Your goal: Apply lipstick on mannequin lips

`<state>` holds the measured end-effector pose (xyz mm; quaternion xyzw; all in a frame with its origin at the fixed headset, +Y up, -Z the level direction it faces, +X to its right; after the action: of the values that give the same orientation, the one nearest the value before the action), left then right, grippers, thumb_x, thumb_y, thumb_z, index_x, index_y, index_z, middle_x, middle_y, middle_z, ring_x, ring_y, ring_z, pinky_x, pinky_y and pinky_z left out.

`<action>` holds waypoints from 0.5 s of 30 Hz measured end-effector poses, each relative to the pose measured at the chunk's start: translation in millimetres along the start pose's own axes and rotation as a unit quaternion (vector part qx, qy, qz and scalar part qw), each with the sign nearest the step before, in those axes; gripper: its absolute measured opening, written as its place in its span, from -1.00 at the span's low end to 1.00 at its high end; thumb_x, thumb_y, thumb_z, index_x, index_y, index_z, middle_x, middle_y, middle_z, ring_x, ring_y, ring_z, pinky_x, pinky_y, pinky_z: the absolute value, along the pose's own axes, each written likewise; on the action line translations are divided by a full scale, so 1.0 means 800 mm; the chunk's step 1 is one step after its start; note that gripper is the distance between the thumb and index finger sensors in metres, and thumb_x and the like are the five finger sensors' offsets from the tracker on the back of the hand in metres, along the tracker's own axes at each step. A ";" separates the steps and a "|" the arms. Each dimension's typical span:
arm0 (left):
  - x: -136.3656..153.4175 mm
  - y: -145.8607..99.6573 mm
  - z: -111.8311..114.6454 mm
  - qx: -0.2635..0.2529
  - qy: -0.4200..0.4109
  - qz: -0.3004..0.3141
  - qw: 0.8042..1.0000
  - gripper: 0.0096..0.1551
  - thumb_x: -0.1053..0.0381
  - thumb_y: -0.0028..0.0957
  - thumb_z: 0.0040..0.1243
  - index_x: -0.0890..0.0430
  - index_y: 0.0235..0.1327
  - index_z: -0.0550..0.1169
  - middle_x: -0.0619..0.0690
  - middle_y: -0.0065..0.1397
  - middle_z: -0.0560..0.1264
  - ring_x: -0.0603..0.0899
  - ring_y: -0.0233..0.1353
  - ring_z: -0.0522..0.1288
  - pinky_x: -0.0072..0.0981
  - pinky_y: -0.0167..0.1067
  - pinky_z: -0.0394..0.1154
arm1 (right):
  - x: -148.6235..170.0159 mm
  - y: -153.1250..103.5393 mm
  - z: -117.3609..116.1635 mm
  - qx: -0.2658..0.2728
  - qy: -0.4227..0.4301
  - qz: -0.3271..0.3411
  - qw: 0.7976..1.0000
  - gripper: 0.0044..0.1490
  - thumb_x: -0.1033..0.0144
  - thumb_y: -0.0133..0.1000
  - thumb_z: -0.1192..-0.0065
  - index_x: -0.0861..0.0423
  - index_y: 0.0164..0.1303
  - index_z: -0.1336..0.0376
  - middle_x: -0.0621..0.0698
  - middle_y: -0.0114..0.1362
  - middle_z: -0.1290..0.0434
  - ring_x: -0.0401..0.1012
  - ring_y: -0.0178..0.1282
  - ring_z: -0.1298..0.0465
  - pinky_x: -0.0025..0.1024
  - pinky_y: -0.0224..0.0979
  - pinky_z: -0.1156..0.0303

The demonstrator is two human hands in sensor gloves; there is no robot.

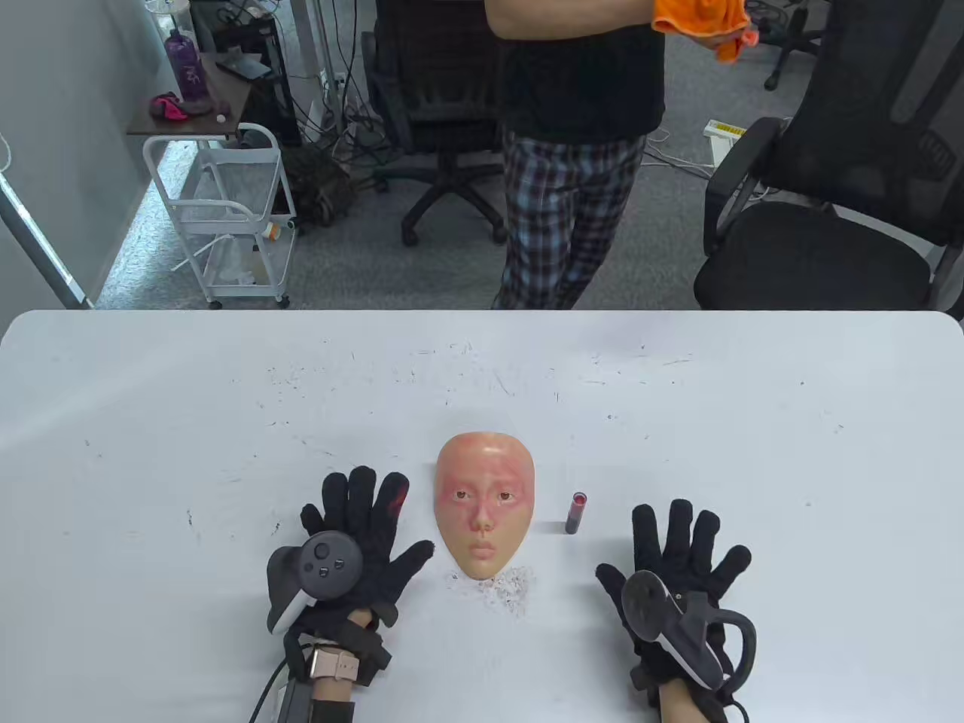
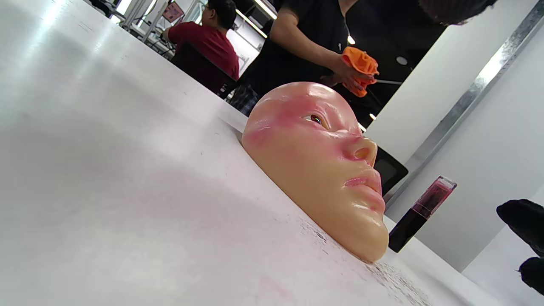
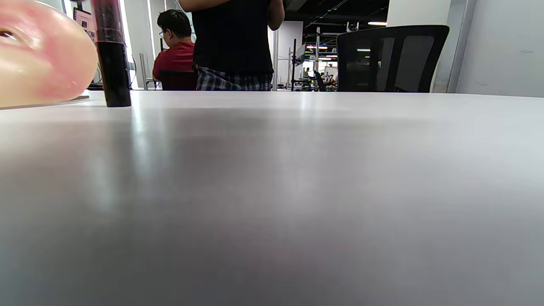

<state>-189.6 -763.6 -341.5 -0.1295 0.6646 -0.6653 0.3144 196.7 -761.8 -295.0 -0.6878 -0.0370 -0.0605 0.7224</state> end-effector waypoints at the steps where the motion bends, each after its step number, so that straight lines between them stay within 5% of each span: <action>1: 0.001 0.000 -0.001 -0.001 -0.002 -0.001 1.000 0.07 -0.56 0.09 -0.10 -0.34 0.74 -0.25 -0.03 0.78 -0.45 0.22 0.61 -0.67 0.40 0.32 -0.64 | 0.000 0.000 0.000 -0.002 0.000 0.000 1.000 0.16 -0.45 0.00 0.05 -0.16 0.68 0.30 0.16 0.83 0.28 0.24 0.80 0.22 0.45 0.52 0.48; 15: 0.001 0.000 -0.001 -0.002 -0.005 0.001 1.000 0.08 -0.57 0.10 -0.11 -0.32 0.74 -0.25 -0.01 0.78 -0.46 0.22 0.61 -0.67 0.40 0.32 -0.64 | 0.005 0.000 -0.001 -0.009 0.035 0.003 0.999 0.19 -0.49 0.00 0.10 -0.10 0.72 0.27 0.22 0.82 0.17 0.25 0.77 0.08 0.45 0.58 0.28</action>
<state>-190.9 -763.5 -341.5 -0.1332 0.6645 -0.6630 0.3181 200.8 -763.1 -294.6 -0.6921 -0.0091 -0.0830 0.7170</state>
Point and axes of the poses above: the tracker on the back of each hand, its own x axis roughly to the little-finger side, its own y axis roughly from the wrist to the fingertips, z = x × y, the point moved 4 cm from there along y, roughly from the wrist to the fingertips
